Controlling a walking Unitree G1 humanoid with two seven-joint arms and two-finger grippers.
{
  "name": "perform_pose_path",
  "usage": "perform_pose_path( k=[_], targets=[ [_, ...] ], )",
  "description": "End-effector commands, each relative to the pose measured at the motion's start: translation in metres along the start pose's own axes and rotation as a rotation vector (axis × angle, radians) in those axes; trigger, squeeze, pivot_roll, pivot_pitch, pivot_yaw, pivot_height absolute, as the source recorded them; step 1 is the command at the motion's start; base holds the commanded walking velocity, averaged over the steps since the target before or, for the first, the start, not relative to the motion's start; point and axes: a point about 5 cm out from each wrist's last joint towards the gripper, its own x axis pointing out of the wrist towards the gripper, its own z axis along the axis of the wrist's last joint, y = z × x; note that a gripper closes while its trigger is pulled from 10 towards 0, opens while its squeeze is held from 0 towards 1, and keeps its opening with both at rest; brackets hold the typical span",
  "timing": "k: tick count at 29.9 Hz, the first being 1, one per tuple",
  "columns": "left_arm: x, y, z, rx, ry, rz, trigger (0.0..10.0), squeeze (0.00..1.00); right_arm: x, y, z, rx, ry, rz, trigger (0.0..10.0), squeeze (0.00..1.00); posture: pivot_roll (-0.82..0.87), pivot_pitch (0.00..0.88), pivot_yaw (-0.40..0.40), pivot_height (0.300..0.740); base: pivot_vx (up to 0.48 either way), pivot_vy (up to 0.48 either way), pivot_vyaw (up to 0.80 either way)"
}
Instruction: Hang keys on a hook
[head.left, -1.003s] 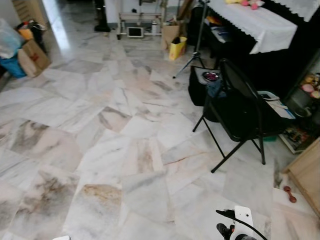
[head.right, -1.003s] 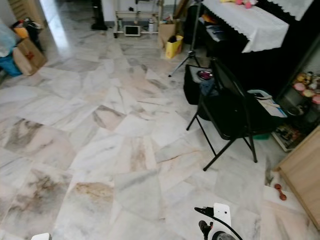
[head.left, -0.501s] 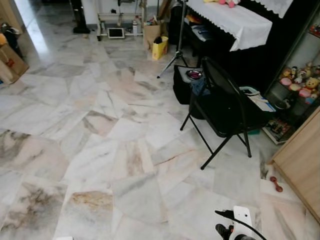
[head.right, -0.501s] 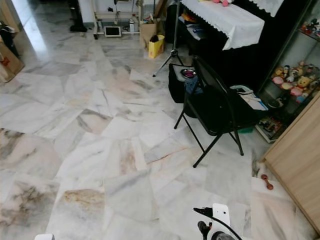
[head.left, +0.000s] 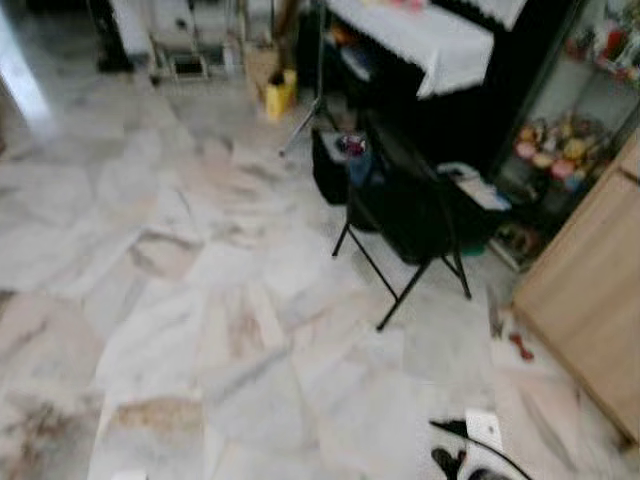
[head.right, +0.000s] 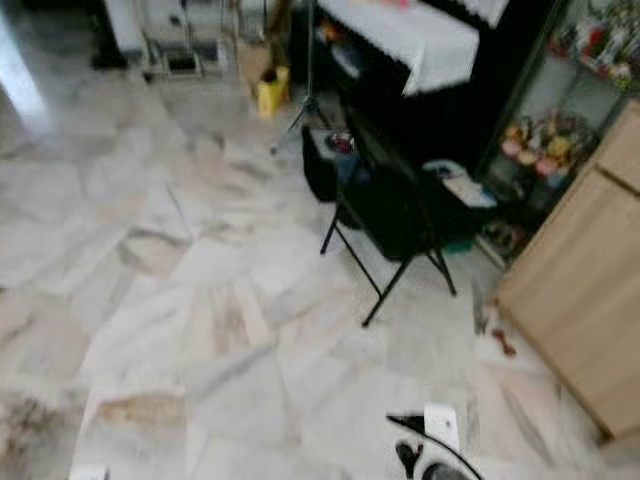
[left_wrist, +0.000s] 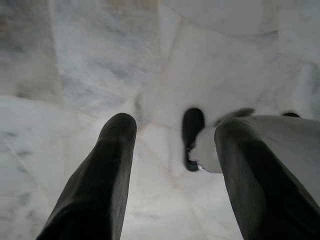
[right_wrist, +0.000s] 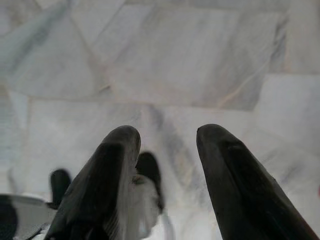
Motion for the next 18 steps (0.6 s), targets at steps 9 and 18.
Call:
perform_pose_path(
  k=[9, 18],
  targets=[
    [-0.005, 0.014, -0.008, 0.043, 0.031, 0.038, 10.0, 0.0, 0.002, 0.014, -0.011, 0.028, 0.022, -0.004, 10.0, 0.0, 0.06, 0.0, 0.061, 0.74, 0.0, 0.0, -0.66],
    [-0.006, 0.013, -0.013, 0.054, 0.031, 0.044, 10.0, 0.0, 0.001, 0.014, -0.018, -0.031, 0.047, -0.003, 10.0, 0.0, 0.05, 0.0, 0.036, 0.74, 0.0, -0.088, -0.66]
  ],
)
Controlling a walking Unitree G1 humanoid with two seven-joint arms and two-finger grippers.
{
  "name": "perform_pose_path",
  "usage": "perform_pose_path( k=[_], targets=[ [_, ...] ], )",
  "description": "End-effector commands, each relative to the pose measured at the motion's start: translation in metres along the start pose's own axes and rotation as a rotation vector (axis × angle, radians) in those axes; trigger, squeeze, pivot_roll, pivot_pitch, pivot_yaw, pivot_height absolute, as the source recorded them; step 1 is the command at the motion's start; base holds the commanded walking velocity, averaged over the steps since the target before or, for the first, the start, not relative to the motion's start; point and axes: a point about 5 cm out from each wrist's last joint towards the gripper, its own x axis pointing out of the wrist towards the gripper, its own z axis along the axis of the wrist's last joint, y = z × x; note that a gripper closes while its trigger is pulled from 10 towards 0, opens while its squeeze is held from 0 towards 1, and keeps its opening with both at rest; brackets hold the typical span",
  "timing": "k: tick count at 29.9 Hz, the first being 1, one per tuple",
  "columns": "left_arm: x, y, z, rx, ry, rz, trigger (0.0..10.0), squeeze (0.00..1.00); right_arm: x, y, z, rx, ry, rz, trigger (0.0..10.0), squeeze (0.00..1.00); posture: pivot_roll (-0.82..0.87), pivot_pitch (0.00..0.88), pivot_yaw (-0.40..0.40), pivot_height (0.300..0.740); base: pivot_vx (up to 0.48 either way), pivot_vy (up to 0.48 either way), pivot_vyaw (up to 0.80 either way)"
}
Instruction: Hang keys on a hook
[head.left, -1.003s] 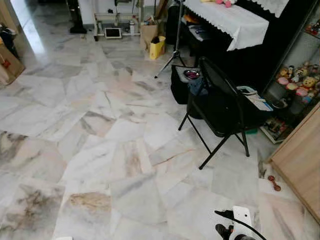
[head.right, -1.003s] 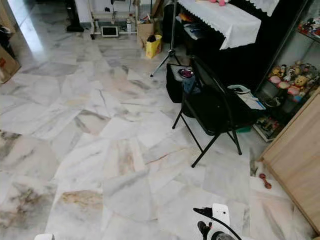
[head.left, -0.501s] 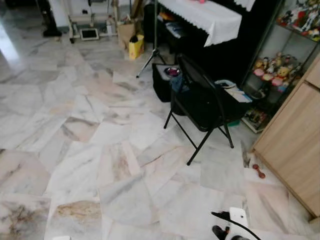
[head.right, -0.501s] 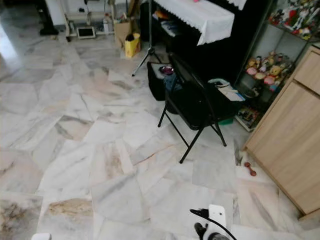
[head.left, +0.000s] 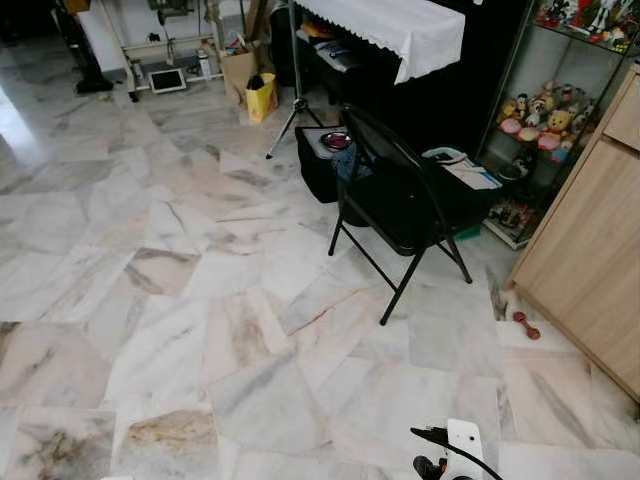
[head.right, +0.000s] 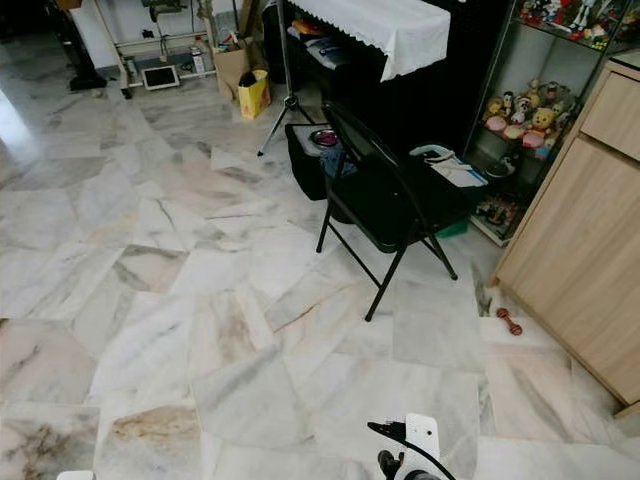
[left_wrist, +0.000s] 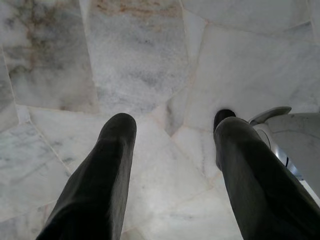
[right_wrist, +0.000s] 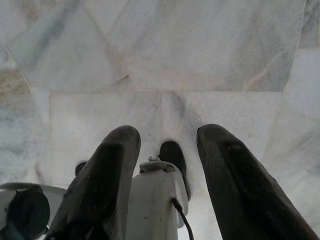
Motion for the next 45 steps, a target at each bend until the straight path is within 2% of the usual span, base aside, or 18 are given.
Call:
perform_pose_path(
  k=[1, 5, 9, 13, 22, 30, 38, 45],
  targets=[
    [-0.003, 0.004, -0.009, 0.01, 0.028, 0.009, 10.0, 0.0, -0.001, -0.001, -0.007, -0.011, 0.018, -0.005, 10.0, 0.0, 0.05, 0.0, 0.036, 0.74, 0.0, -0.398, -0.66],
    [-0.004, 0.004, -0.013, -0.004, 0.037, 0.005, 10.0, 0.0, -0.001, -0.001, -0.011, 0.008, 0.016, -0.013, 10.0, 0.0, 0.06, 0.0, 0.031, 0.74, 0.0, 0.0, -0.66],
    [-0.005, 0.006, -0.016, 0.023, 0.05, 0.024, 10.0, 0.0, -0.002, 0.0, -0.014, -0.003, 0.022, -0.006, 10.0, 0.0, 0.07, 0.0, 0.019, 0.74, 0.0, -0.093, -0.66],
    [-0.005, 0.005, -0.02, 0.0, 0.057, 0.03, 10.0, 0.0, -0.002, -0.001, -0.016, -0.009, 0.026, -0.003, 10.0, 0.0, 0.07, 0.0, 0.014, 0.74, 0.0, -0.48, -0.66],
    [-0.007, 0.003, -0.026, -0.021, 0.064, 0.028, 10.0, 0.0, -0.004, -0.005, -0.021, -0.013, 0.039, -0.011, 10.0, 0.0, 0.08, 0.0, 0.001, 0.74, 0.0, 0.0, -0.65],
    [-0.007, 0.002, -0.025, 0.007, 0.066, 0.005, 10.0, 0.0, -0.004, -0.004, -0.021, 0.014, 0.026, -0.013, 10.0, 0.0, 0.05, 0.0, 0.036, 0.74, 0.0, 0.0, -0.65],
    [-0.004, 0.003, -0.016, 0.075, 0.043, 0.002, 10.0, 0.0, -0.002, -0.001, -0.017, 0.038, 0.012, -0.018, 10.0, 0.0, 0.05, 0.0, 0.064, 0.74, 0.0, -0.045, -0.65],
    [-0.006, 0.003, -0.023, 0.06, 0.067, 0.002, 10.0, 0.0, -0.003, -0.003, -0.024, 0.031, 0.035, -0.027, 10.0, 0.0, 0.08, 0.0, 0.041, 0.74, 0.0, -0.119, -0.65]
  ],
)
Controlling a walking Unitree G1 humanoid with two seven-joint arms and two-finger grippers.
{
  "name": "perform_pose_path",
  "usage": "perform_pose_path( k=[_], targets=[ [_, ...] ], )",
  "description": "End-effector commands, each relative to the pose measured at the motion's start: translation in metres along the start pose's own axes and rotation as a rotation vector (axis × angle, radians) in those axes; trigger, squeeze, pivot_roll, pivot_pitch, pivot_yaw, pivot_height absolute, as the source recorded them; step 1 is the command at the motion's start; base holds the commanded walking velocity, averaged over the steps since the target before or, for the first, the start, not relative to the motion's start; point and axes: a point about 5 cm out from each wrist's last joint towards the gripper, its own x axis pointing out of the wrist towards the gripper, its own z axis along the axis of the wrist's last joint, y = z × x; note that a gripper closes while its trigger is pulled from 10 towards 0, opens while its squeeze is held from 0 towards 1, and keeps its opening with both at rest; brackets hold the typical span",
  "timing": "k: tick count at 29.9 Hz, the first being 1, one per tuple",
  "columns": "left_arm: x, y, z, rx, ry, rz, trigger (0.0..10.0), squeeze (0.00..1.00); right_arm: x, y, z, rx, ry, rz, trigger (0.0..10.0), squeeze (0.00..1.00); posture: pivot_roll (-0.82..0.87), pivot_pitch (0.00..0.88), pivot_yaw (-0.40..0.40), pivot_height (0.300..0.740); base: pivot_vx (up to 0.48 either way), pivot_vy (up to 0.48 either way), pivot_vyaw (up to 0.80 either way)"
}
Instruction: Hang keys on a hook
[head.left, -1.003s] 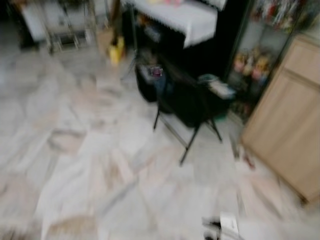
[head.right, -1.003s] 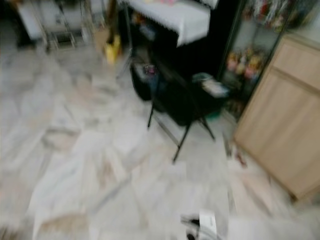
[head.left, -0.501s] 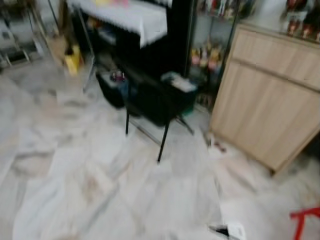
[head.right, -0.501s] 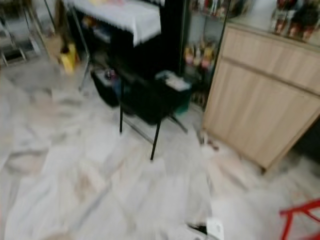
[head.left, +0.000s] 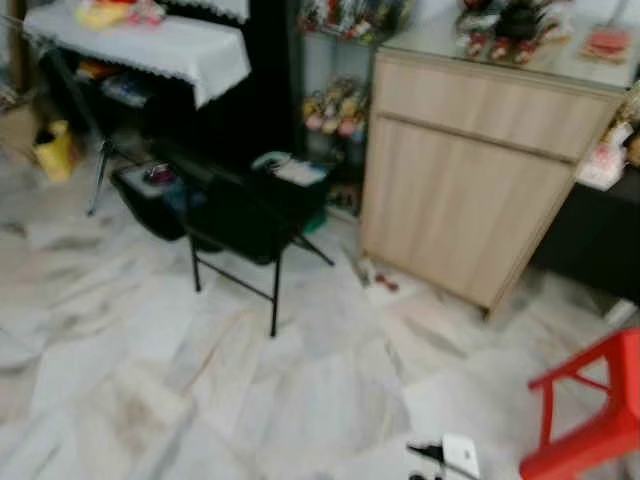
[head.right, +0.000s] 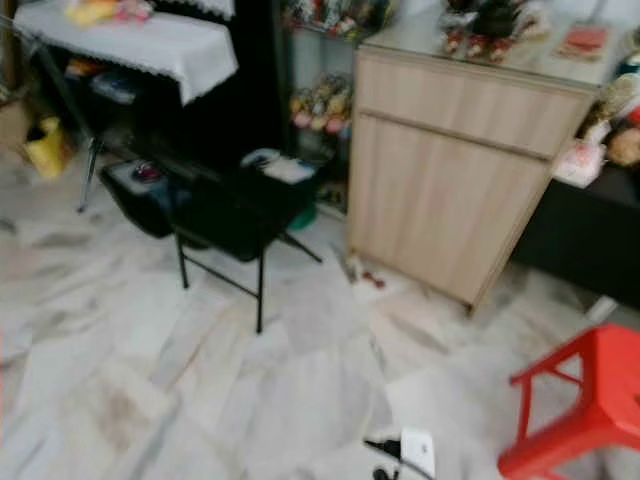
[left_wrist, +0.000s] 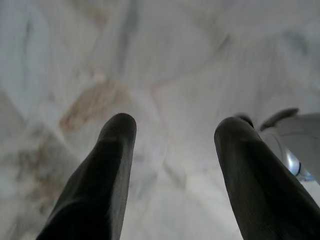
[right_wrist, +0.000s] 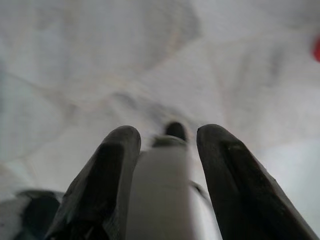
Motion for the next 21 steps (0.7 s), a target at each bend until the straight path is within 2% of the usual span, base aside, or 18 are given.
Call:
perform_pose_path(
  k=[1, 4, 11, 16, 21],
  targets=[
    [-0.004, 0.005, -0.014, -0.002, 0.044, 0.012, 10.0, 0.0, 0.0, 0.0, -0.004, -0.005, 0.011, -0.006, 10.0, 0.0, 0.08, 0.0, 0.041, 0.74, 0.0, 0.0, -0.64],
    [-0.006, 0.004, -0.02, -0.027, 0.055, 0.024, 10.0, 0.0, -0.001, -0.002, -0.009, -0.041, 0.033, -0.008, 10.0, 0.0, 0.09, 0.0, 0.022, 0.74, 0.0, 0.0, -0.65],
    [-0.006, 0.002, -0.022, -0.027, 0.048, 0.017, 10.0, 0.0, -0.002, -0.003, -0.012, -0.057, 0.041, -0.012, 10.0, 0.0, 0.05, 0.0, -0.01, 0.74, 0.0, 0.0, -0.64],
    [-0.005, -0.006, -0.024, -0.033, 0.058, -0.007, 10.0, 0.0, -0.003, -0.01, -0.01, -0.073, 0.032, -0.027, 10.0, 0.0, 0.03, 0.0, 0.012, 0.74, 0.0, 0.0, -0.65],
    [-0.004, -0.018, -0.026, -0.028, 0.065, -0.031, 10.0, 0.0, -0.005, -0.022, -0.01, -0.042, 0.019, -0.065, 10.0, 0.0, 0.05, 0.0, 0.013, 0.74, 0.0, 0.0, -0.65]
  ],
)
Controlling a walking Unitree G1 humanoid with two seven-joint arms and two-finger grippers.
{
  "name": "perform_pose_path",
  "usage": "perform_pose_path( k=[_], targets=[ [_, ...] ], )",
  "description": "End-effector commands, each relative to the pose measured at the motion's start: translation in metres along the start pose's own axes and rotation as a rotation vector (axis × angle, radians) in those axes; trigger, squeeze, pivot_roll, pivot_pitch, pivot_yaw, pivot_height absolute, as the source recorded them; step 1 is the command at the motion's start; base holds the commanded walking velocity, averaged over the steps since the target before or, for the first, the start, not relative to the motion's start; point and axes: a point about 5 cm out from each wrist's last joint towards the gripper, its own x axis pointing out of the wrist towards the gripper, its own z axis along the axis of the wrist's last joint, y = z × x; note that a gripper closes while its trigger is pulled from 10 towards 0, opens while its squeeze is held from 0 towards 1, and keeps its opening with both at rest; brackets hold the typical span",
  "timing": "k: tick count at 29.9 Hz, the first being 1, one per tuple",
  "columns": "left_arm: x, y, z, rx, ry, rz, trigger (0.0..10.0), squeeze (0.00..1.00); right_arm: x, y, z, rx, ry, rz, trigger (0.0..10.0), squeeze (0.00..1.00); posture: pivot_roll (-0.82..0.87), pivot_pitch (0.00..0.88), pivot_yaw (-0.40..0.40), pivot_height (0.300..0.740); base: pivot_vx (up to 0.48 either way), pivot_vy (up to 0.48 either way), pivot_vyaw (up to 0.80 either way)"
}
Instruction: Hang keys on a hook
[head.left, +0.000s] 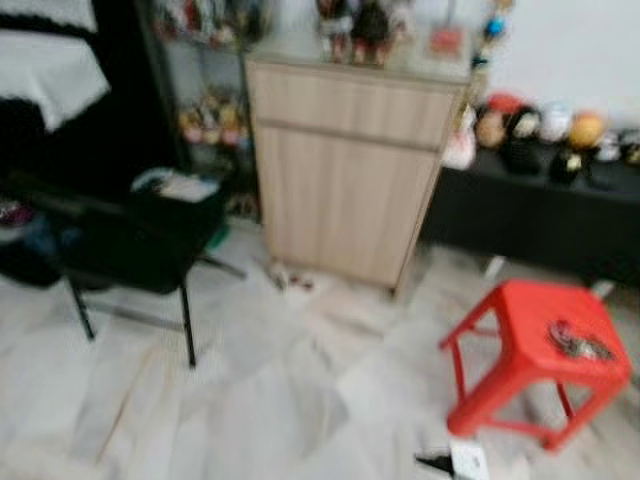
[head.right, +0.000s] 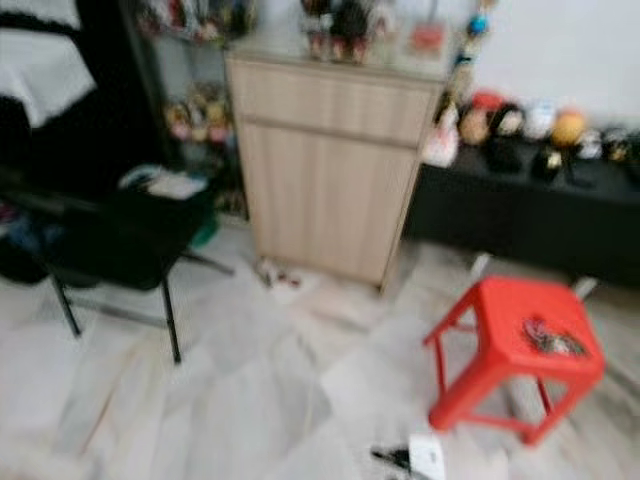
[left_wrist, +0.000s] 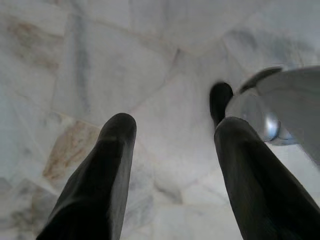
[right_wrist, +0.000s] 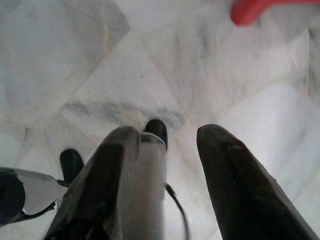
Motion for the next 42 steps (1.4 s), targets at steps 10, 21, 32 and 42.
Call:
perform_pose_path(
  k=[10, 21, 32, 42],
  targets=[
    [-0.001, -0.01, 0.009, -0.083, -0.172, 0.073, 10.0, 0.0, -0.005, -0.024, -0.002, 0.019, 0.002, -0.049, 10.0, 0.0, 0.09, 0.0, -0.066, 0.74, 0.0, 0.0, -0.65],
    [-0.038, -0.029, 0.189, -0.015, -0.974, -0.069, 10.0, 0.0, -0.005, -0.027, -0.002, 0.0, 0.004, -0.048, 10.0, 0.0, 0.11, 0.0, -0.075, 0.74, 0.0, 0.0, -0.65],
    [-0.06, -0.029, 0.153, 0.068, -0.964, -0.076, 10.0, 0.0, -0.004, -0.021, -0.001, 0.03, -0.003, -0.043, 10.0, 0.0, 0.12, 0.0, -0.039, 0.74, 0.0, 0.0, -0.65],
    [0.0, -0.006, 0.102, -0.068, -0.441, 0.033, 10.0, 0.0, -0.002, -0.013, 0.001, 0.067, -0.017, -0.048, 10.0, 0.0, 0.08, 0.0, -0.007, 0.74, 0.0, 0.0, -0.32]
  ],
)
